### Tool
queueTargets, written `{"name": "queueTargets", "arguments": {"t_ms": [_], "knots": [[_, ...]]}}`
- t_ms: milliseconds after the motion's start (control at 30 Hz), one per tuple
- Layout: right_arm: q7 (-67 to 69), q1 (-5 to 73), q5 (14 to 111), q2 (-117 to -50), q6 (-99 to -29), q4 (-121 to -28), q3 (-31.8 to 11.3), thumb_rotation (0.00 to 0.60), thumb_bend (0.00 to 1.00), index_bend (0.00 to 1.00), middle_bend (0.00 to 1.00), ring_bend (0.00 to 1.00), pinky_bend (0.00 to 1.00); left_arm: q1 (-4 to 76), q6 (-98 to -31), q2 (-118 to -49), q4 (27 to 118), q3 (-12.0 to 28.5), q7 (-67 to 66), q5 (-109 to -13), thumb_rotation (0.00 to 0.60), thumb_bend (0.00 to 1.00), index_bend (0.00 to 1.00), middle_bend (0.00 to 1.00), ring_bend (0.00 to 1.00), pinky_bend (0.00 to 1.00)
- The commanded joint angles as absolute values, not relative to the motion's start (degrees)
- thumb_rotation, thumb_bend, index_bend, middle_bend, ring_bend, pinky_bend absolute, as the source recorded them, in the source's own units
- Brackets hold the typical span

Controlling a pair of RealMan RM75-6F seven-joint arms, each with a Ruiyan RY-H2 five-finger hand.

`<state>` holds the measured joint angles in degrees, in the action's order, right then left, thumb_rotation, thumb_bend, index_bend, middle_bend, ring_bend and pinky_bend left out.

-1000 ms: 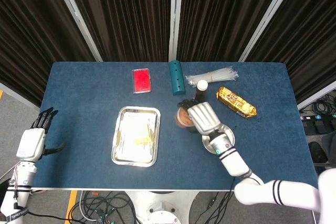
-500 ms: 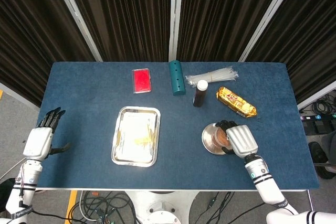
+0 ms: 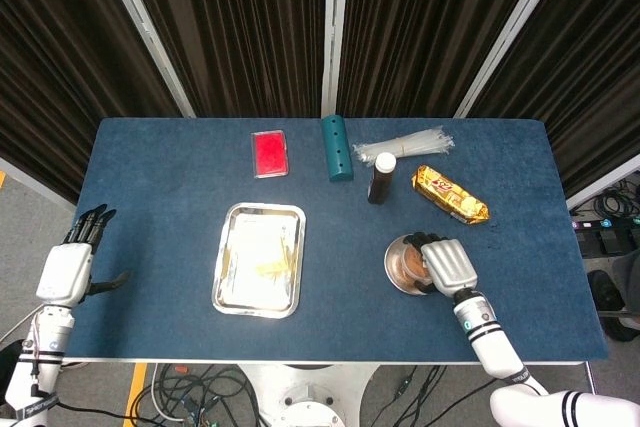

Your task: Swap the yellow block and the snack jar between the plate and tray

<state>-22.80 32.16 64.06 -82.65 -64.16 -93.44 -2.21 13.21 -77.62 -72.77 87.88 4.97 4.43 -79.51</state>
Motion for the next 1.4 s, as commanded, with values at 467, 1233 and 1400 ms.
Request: {"name": "queueTargets", "arguments": {"t_ms": [467,1233,1400], "knots": [[-21.1,30.9,63.7,-77.7,-62.0,-97.9,-2.8,0.600,0.07,0.00,0.05,0.00,0.03,12.4,-78.2,-72.1,88.0,5.0,5.5,-79.8,0.600,0.13,0.08,0.02,0.00,0.19],[-8.0,3.3,76.9,-71.0,-97.2,-94.5,2.6,0.600,0.00,0.00,0.00,0.00,0.00,6.5,-86.3,-70.3,91.4,1.4,-0.7,-85.1,0.600,0.13,0.09,0.05,0.00,0.19],[-7.6,2.6,76.4,-72.6,-95.7,-92.1,1.3,0.600,0.00,0.00,0.00,0.00,0.00,6.5,-86.5,-71.4,90.8,1.7,-2.7,-85.3,0.600,0.13,0.09,0.05,0.00,0.18]]}}
